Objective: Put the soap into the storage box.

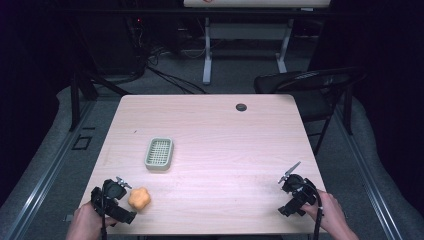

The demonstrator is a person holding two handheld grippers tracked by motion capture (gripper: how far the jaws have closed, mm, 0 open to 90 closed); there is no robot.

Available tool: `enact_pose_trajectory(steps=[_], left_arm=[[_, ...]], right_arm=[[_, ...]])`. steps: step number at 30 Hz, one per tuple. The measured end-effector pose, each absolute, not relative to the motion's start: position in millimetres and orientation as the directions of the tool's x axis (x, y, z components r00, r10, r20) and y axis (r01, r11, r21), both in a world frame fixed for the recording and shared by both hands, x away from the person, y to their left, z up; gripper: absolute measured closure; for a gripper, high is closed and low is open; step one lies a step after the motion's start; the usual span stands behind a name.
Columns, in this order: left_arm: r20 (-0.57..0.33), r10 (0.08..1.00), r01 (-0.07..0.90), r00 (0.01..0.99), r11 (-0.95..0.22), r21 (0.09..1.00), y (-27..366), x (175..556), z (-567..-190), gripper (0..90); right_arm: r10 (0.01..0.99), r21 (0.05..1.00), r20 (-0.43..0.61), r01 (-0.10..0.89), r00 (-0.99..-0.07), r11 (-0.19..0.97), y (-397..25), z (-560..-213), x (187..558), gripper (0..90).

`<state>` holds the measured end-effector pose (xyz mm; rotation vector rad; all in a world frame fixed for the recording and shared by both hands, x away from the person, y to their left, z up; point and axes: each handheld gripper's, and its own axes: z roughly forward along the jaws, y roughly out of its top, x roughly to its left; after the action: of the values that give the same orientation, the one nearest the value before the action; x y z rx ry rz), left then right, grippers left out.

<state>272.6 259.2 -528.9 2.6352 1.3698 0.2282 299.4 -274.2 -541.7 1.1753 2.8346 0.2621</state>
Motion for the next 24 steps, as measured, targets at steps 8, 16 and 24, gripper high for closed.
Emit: enact_pose_trajectory(steps=[8, 16, 24], left_arm=[[0.040, 0.822, 0.793, 0.568, -0.560, 0.239, 257, 274, -525, 0.0], [0.034, 0.838, 0.815, 0.545, -0.539, 0.212, 247, 288, -517, 0.0], [0.007, 0.834, 0.817, 0.551, -0.541, 0.201, 245, 302, -515, 0.0]], right_arm=[[0.701, 0.183, 0.016, 0.691, -0.713, 0.699, -273, -542, 301, 8.3], [0.675, 0.196, 0.049, 0.670, -0.736, 0.716, -270, -544, 303, 8.3], [0.699, 0.203, 0.053, 0.693, -0.713, 0.692, -275, -543, 303, 8.4]])
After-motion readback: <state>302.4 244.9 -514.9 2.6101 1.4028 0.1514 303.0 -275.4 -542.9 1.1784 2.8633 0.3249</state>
